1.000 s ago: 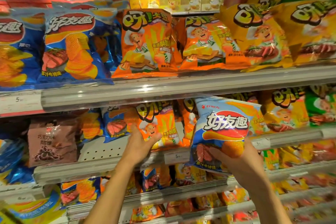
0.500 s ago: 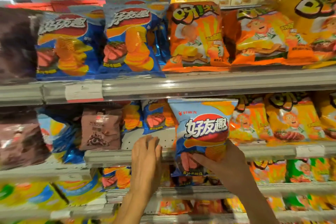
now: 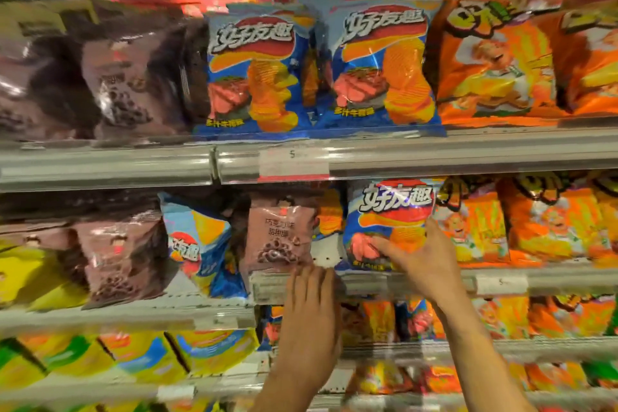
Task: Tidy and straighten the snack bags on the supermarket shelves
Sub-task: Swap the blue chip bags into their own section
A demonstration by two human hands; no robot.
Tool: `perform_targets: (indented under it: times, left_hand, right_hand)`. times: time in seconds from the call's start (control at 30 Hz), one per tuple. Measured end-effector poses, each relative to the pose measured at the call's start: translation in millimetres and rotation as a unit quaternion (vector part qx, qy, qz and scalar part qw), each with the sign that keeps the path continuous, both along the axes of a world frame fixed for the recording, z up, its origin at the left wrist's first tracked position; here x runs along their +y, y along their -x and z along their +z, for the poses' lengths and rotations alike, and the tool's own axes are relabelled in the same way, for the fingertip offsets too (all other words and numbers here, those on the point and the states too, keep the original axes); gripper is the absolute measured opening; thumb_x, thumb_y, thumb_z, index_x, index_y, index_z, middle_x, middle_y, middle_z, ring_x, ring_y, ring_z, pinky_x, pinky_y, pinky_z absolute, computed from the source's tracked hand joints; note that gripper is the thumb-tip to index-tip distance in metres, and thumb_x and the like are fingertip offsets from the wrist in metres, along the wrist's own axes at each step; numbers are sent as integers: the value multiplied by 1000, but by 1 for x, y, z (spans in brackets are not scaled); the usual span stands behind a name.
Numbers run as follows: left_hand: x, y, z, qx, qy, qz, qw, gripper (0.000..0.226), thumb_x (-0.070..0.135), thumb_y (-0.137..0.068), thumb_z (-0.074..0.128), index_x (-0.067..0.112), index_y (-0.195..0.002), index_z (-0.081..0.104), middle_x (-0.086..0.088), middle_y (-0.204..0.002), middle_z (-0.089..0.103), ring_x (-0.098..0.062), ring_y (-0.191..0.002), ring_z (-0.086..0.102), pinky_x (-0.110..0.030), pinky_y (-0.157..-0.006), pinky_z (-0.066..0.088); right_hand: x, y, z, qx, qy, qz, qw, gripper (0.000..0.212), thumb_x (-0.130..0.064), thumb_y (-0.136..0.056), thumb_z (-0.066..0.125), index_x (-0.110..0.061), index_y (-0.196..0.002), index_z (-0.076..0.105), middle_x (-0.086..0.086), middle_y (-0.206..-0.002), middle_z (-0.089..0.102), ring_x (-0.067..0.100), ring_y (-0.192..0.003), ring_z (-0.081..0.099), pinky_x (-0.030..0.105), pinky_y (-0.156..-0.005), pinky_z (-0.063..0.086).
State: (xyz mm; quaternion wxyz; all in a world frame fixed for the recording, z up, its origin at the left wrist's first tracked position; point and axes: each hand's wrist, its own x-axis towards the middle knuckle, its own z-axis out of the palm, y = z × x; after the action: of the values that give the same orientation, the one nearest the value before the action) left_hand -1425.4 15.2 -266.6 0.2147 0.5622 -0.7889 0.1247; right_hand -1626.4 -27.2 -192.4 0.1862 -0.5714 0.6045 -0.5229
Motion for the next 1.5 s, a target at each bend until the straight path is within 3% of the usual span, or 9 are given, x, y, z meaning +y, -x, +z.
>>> perform_targets:
  times: [0.1, 0.23, 0.4, 0.5, 0.73, 0.97, 1.13, 1.27, 1.5]
  left_hand:
    - [-1, 0, -1, 13, 12, -15, 1000, 62, 35, -83, 68, 9, -137, 54, -9, -133, 56, -31, -127, 51, -53, -115, 33]
    - [-2, 3, 0, 18, 13, -12, 1000, 60, 38, -84, 67, 9, -136, 54, -9, -130, 56, -30, -126, 52, -55, -111, 40]
    - [-1, 5, -3, 20, 14, -2, 1000, 64, 40, -85, 69, 7, -136, 54, -9, -132, 57, -29, -126, 53, -53, -109, 43]
    - [-3, 5, -6, 27, 21, -1, 999, 65, 41, -85, 69, 7, -137, 52, -8, -133, 56, -27, -128, 52, -52, -109, 43]
    - [-5, 12, -16, 74, 31, 11, 997, 68, 39, -87, 67, 9, -142, 42, -6, -138, 50, -25, -132, 45, -50, -114, 38]
    - [-4, 12, -18, 75, 38, 2, 996, 67, 41, -89, 61, 12, -145, 37, -5, -139, 47, -26, -133, 43, -48, -117, 29]
    - [1, 7, -17, 82, 20, -20, 996, 68, 41, -94, 57, 11, -151, 35, -6, -150, 42, -25, -144, 34, -44, -121, 19]
    - [10, -12, -26, 164, 19, -72, 984, 52, 39, -102, 42, 16, -148, 42, 2, -157, 34, -18, -151, 22, -41, -121, 26]
    - [14, -93, -24, 279, 72, -89, 953, 22, 26, -100, 49, 24, -119, 59, 14, -126, 52, -12, -121, 51, -32, -97, 45]
  right_hand:
    - [-8, -3, 1, -10, -9, 14, 1000, 74, -54, -60, 86, -20, -122, 62, -17, -102, 69, -17, -89, 62, 1, -70, 44]
    - [-19, -6, -3, -1, -34, 37, 999, 77, -53, -62, 88, -22, -127, 60, -14, -108, 72, 2, -99, 68, 25, -86, 55]
    - [-27, -17, -16, -3, -64, 72, 995, 76, -58, -62, 87, -31, -126, 57, -26, -99, 69, -17, -90, 63, 5, -72, 48]
    - [-32, -16, -18, -12, -80, 78, 994, 71, -63, -60, 86, -46, -119, 50, -35, -95, 68, -16, -92, 64, 8, -70, 49]
    - [-34, -13, -15, 11, -144, 72, 987, 69, -76, -52, 77, -52, -107, 43, -29, -96, 62, -3, -91, 61, 22, -74, 49]
    - [-28, -9, -13, 29, -178, 57, 982, 97, -79, -52, 75, -36, -133, 45, -21, -109, 62, 12, -101, 63, 33, -83, 53]
    - [-1, -11, -18, -8, -72, 3, 997, 68, -60, -72, 83, -51, -125, 42, -36, -107, 52, 0, -98, 56, 29, -80, 46]
    - [18, -22, -23, 12, 21, -85, 996, 66, -43, -83, 80, -21, -138, 50, -1, -130, 53, 21, -126, 44, 34, -97, 38]
    - [35, -93, -32, 28, 155, -135, 978, 34, -23, -86, 77, -23, -115, 58, -11, -106, 52, 19, -104, 50, 20, -85, 31]
